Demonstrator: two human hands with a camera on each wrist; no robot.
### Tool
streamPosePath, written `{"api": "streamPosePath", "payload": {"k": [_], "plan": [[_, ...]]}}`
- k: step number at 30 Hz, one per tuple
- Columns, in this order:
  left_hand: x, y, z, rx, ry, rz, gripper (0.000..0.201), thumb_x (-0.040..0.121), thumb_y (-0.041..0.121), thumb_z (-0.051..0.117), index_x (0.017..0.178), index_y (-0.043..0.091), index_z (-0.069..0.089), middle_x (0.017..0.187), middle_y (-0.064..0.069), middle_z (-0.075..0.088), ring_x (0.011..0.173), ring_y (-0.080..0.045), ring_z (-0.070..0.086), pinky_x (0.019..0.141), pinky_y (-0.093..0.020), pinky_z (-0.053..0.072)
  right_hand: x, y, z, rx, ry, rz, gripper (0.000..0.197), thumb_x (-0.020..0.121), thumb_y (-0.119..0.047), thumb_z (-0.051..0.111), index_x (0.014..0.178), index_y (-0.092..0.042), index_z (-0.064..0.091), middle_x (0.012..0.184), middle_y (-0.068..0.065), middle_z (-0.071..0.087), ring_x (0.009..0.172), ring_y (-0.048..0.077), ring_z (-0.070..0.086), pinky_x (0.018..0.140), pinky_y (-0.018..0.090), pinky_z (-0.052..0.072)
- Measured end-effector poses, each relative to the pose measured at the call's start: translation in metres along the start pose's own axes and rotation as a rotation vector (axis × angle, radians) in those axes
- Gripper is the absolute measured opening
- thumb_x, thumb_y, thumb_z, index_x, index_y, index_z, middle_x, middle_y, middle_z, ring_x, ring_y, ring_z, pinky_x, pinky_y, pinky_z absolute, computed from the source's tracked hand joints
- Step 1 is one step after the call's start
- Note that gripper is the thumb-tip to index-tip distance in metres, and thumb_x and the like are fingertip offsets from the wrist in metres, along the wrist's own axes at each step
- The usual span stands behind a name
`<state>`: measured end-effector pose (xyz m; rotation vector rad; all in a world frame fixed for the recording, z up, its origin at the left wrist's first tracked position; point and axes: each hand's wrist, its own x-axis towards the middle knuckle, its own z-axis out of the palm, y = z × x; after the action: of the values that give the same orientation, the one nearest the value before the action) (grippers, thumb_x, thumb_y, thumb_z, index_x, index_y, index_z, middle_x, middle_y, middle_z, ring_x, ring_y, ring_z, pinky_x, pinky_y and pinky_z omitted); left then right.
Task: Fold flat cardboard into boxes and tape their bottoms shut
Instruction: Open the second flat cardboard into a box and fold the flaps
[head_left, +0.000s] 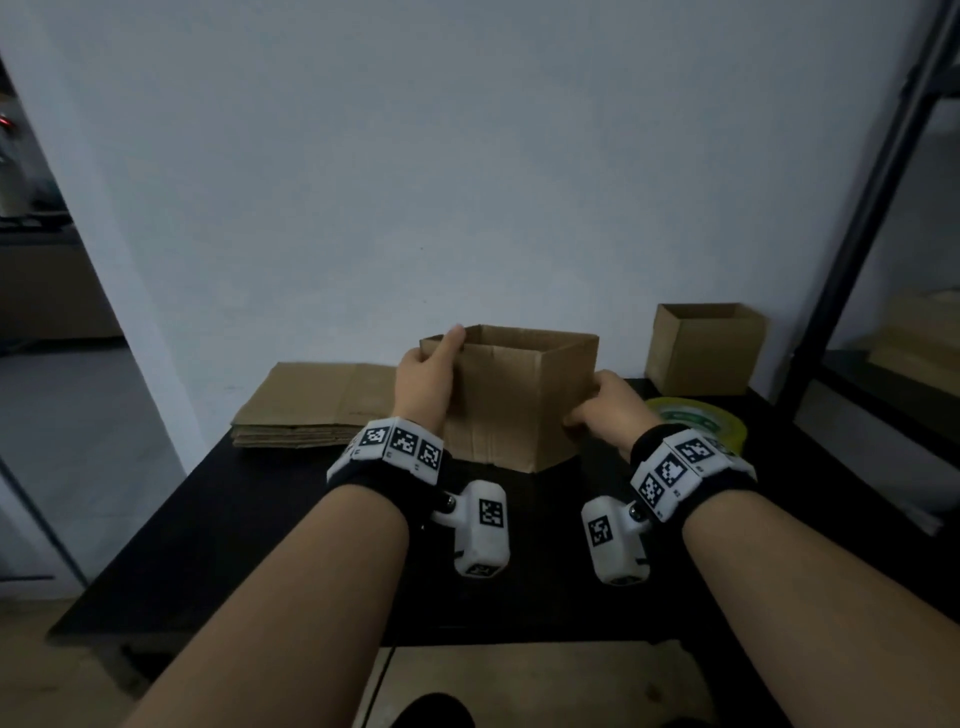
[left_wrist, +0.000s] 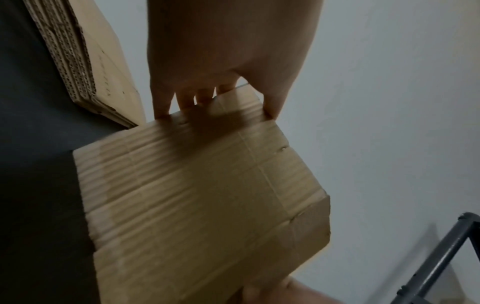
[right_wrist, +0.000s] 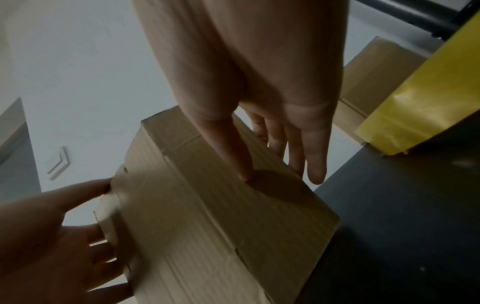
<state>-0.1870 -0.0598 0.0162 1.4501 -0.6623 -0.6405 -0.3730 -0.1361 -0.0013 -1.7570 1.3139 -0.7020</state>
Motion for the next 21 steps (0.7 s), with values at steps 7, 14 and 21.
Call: {"api": "streamPosePath", "payload": {"k": [7,14,21], "plan": [[-0.001,0.002,0.008,0.098,0.026,0.079,0.05,0.088,0.055,0.055,0.118,0.015,0.055,0.111,0.0,0.057,0.102,-0.02,0.053,0.088,-0.034,0.042,0.0,-0.02,-0.008,0.216,0.272,-0.082,0.042,0.098,-0.038,0.047,0.134,-0.016,0.043,0.115,0.006,0.056,0.104,0.024,0.057,0.088,0.038,0.047],[-0.004,-0.001,0.019,0.164,0.038,0.111,0.049,0.086,0.058,0.054,0.11,0.015,0.061,0.109,-0.001,0.063,0.105,-0.022,0.058,0.096,-0.042,0.046,-0.002,-0.029,0.004,0.207,0.164,-0.146,0.051,0.099,-0.05,0.04,0.138,-0.017,0.043,0.123,0.003,0.053,0.109,0.019,0.05,0.087,0.031,0.038],[-0.017,0.001,0.025,0.347,0.013,0.238,0.056,0.096,0.057,0.031,0.143,0.028,0.042,0.143,0.001,0.048,0.129,-0.024,0.046,0.102,-0.033,0.036,0.005,-0.036,-0.007,0.218,0.178,-0.159,0.035,0.102,-0.033,0.034,0.114,-0.011,0.058,0.111,0.01,0.061,0.106,0.027,0.057,0.099,0.044,0.044]]}}
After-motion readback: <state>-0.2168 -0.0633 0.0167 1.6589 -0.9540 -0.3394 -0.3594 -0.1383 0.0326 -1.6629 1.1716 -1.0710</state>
